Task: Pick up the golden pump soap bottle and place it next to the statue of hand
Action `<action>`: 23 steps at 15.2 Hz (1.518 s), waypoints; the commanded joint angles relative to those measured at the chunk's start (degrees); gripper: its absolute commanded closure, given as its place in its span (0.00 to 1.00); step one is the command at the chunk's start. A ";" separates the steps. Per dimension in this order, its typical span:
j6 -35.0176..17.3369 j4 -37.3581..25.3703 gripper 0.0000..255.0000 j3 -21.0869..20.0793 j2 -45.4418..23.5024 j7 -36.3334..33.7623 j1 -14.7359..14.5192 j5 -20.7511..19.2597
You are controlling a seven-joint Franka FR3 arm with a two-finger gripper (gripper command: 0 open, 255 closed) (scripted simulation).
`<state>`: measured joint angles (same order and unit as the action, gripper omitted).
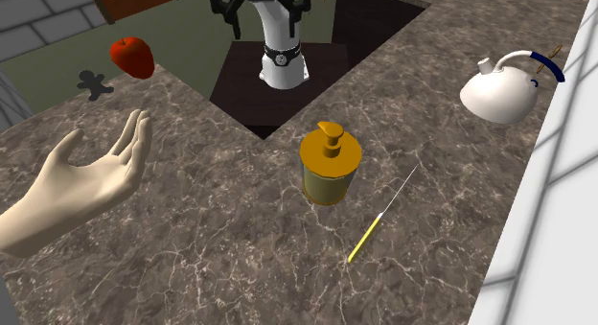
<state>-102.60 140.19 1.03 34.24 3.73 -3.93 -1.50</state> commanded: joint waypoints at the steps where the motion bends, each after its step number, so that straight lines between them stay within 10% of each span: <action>1: -3.01 0.15 0.00 -1.00 -2.77 -1.55 -0.83 1.42; 14: -19.07 -9.54 0.00 -6.17 -27.60 -8.92 -5.12 7.87; 23: -25.48 -7.01 0.00 -6.66 -31.40 -9.10 -5.53 8.23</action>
<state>-127.38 132.85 -5.56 3.19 -5.31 -9.40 6.70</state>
